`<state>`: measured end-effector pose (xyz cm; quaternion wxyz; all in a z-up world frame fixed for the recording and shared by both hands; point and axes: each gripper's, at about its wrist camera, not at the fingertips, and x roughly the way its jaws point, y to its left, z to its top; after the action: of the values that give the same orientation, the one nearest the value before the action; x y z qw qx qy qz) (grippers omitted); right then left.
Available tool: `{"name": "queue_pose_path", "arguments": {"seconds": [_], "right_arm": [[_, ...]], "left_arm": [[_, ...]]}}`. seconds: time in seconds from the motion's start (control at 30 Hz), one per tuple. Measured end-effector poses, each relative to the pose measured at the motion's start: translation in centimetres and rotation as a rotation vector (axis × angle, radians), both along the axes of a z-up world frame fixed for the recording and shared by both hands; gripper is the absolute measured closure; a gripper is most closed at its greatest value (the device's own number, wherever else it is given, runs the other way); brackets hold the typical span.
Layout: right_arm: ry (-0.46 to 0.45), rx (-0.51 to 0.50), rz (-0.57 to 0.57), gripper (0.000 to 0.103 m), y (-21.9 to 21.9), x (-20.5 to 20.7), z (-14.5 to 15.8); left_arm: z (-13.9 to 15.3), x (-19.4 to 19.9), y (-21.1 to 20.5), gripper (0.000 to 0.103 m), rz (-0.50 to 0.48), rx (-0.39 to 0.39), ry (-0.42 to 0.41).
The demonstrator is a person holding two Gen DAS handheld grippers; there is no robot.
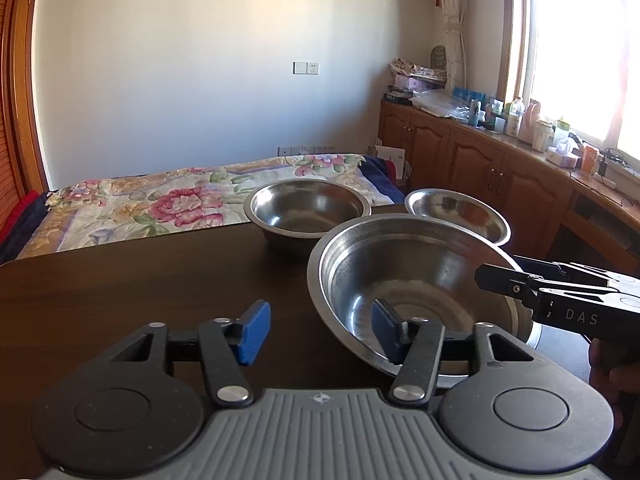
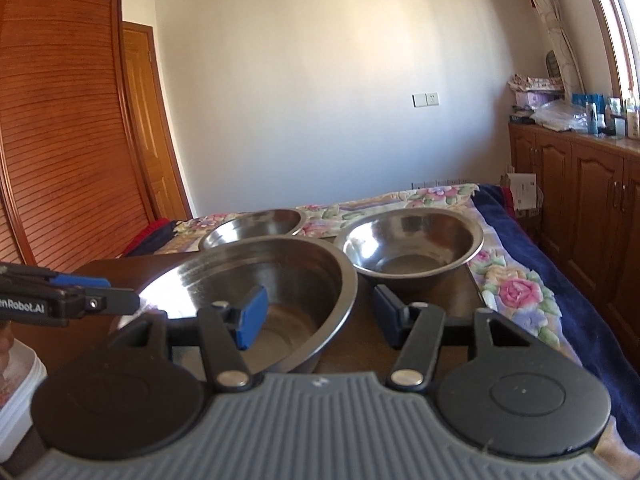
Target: Organize plates and bowls
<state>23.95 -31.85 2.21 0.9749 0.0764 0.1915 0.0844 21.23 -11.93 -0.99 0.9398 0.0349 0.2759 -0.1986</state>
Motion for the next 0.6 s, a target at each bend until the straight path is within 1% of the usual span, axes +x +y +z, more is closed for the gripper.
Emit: {"name": "queue_pose_path", "arguments": {"seconds": [0.13, 0.23, 0.43, 0.53, 0.6], "right_arm": [[0.024, 0.021, 0.002, 0.044, -0.4, 0.5, -0.1], [0.033, 0.034, 0.002, 0.044, -0.6, 0.6, -0.2], [0.039, 0.038, 0.0, 0.044, -0.6, 0.7, -0.3], [0.041, 0.042, 0.002, 0.045, -0.7, 0.8, -0.3], [0.043, 0.044, 0.001, 0.048, -0.8, 0.8, -0.4]], "left_arm": [[-0.3, 0.2, -0.4, 0.056, -0.003, 0.006, 0.01], [-0.5, 0.4, -0.7, 0.06, -0.005, 0.011, 0.015], [-0.6, 0.6, -1.0, 0.063, -0.006, 0.009, 0.022], [-0.7, 0.7, -1.2, 0.064, -0.009, 0.011, 0.025], [-0.8, 0.7, -1.3, 0.064, -0.01, 0.013, 0.027]]}}
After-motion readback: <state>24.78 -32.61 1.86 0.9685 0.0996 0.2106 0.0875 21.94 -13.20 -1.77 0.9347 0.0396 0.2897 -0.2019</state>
